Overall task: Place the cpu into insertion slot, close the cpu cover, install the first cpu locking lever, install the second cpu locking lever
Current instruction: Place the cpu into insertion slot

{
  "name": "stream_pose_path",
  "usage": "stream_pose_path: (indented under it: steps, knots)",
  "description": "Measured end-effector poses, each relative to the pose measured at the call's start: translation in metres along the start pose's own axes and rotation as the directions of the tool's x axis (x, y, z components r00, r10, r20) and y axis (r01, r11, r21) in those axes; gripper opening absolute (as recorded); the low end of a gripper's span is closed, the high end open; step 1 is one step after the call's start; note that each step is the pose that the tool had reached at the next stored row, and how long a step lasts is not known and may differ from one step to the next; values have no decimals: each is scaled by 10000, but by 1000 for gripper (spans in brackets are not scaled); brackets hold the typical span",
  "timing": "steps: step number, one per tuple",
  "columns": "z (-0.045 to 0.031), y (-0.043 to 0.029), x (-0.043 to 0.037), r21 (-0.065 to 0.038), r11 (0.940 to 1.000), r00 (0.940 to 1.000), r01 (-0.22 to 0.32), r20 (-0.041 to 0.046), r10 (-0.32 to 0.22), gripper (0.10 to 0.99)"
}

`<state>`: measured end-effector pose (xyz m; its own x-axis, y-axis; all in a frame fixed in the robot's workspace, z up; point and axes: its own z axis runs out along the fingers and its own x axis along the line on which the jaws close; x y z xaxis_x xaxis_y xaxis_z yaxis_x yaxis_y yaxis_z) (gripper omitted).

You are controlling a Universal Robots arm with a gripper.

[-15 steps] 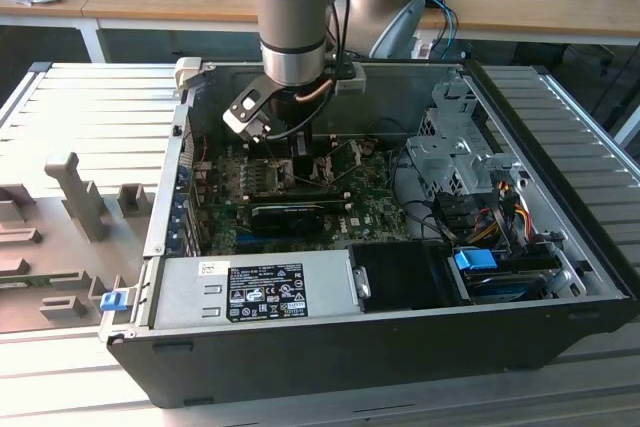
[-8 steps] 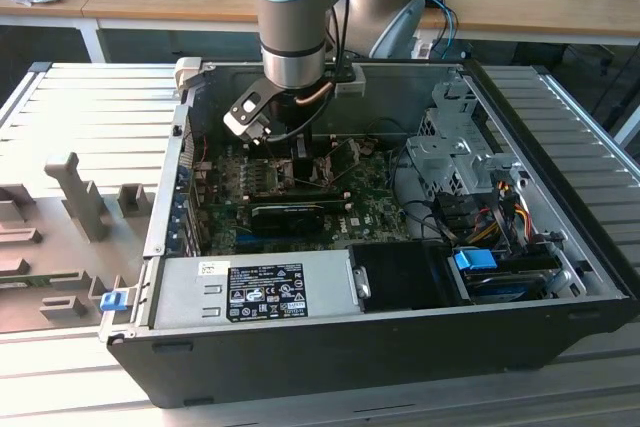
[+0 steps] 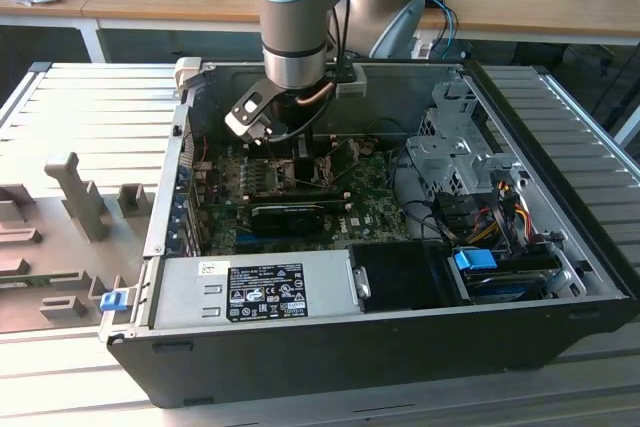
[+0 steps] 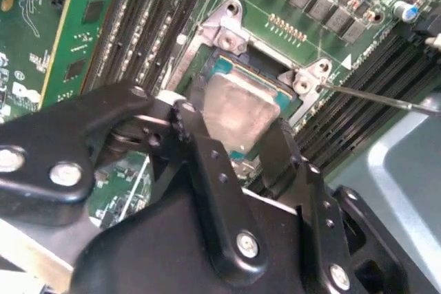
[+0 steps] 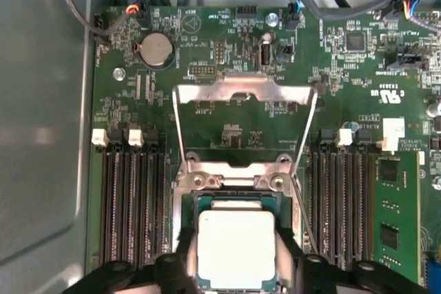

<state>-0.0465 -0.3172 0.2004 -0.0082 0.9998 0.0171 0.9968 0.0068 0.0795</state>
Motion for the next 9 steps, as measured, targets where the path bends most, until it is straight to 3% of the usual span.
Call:
stream_pose_path:
  steps: [1,6,9]
  knots:
    - [-1,0,-1,1,10000,10000,0,2,0,604]
    - [-15,1,-1,3,10000,10000,0,4,0,604]
    - [-64,6,1,1,10000,10000,-1,1,1,592]
